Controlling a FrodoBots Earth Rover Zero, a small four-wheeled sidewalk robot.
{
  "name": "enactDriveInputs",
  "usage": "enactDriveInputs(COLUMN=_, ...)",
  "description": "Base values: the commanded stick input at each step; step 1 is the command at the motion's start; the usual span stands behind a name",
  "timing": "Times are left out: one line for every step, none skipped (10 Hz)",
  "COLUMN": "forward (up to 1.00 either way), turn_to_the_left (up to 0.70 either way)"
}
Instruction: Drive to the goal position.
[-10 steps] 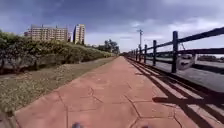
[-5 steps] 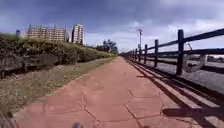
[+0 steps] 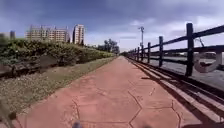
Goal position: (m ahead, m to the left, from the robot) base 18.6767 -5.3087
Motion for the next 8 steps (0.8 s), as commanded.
enactDriveInputs(forward=0.70, turn_to_the_left=0.00)
enactDriveInputs(forward=0.70, turn_to_the_left=0.00)
enactDriveInputs(forward=0.70, turn_to_the_left=0.00)
enactDriveInputs(forward=0.70, turn_to_the_left=0.00)
enactDriveInputs(forward=0.70, turn_to_the_left=0.00)
enactDriveInputs(forward=0.70, turn_to_the_left=0.00)
enactDriveInputs(forward=0.70, turn_to_the_left=0.00)
enactDriveInputs(forward=0.70, turn_to_the_left=0.00)
